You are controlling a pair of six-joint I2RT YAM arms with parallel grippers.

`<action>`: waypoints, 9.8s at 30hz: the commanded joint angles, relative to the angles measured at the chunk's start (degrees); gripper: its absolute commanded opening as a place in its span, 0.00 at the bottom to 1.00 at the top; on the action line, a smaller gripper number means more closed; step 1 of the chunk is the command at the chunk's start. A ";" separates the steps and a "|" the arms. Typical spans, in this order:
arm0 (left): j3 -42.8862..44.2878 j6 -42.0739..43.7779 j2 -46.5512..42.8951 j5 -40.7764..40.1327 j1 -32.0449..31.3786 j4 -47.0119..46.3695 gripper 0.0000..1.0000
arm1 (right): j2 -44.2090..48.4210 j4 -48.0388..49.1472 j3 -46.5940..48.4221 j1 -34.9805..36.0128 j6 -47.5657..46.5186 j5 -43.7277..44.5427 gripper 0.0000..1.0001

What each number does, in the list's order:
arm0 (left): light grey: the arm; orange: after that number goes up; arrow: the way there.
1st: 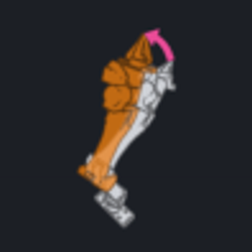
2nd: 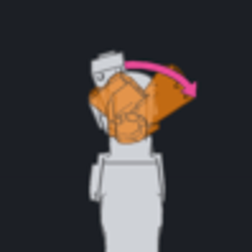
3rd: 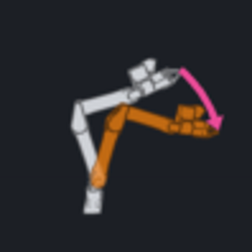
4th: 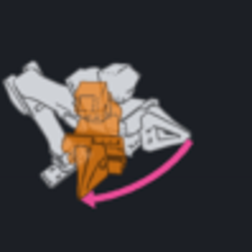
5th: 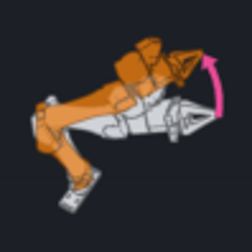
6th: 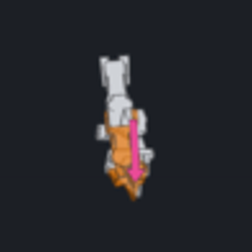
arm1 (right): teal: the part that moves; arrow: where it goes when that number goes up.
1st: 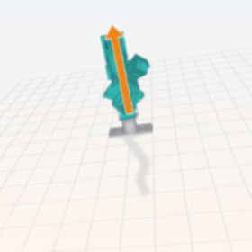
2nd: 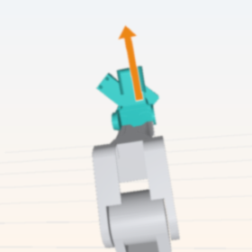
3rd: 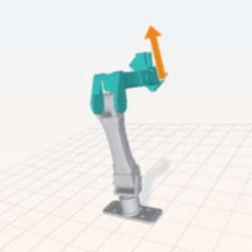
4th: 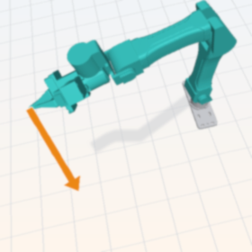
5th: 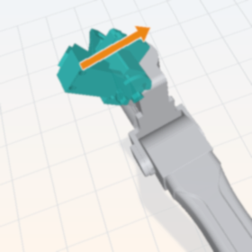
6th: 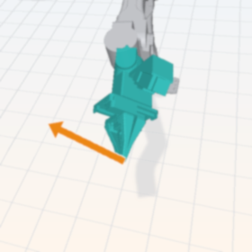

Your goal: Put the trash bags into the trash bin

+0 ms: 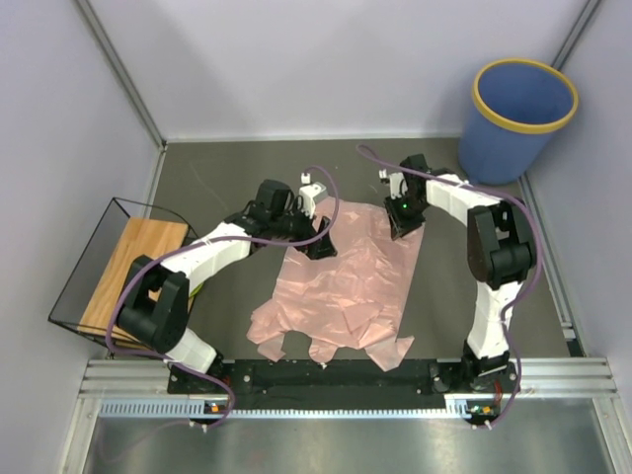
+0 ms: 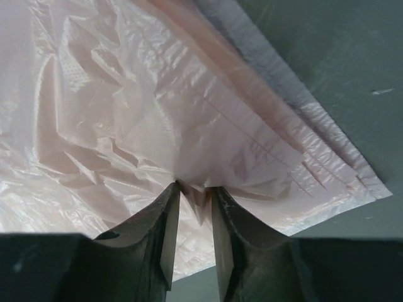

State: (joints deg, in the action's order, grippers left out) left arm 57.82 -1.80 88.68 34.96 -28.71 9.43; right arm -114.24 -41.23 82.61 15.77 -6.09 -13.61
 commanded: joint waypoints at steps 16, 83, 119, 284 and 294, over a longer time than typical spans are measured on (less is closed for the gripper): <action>3.35 -11.72 4.30 4.41 0.85 -7.31 0.93 | 10.44 -0.69 1.94 5.06 3.36 -11.26 0.11; 29.35 1.34 -42.72 -17.02 9.37 12.38 0.00 | -4.50 0.54 -9.84 15.43 -11.49 13.43 0.00; 35.24 14.46 2.43 -18.97 19.12 -24.19 0.00 | 15.35 -5.79 -5.62 12.64 -8.05 -2.56 0.49; 1.94 18.23 -19.17 14.86 34.34 10.15 0.85 | 29.32 7.42 -24.17 51.64 -8.33 12.00 0.83; 3.61 33.69 -16.00 16.10 26.43 21.42 0.84 | 32.51 0.38 -17.58 23.54 -14.65 -10.12 0.93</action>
State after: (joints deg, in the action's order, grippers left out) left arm 59.57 22.85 72.18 48.60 1.63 26.33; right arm -77.03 -36.29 62.41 48.64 -17.47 -15.14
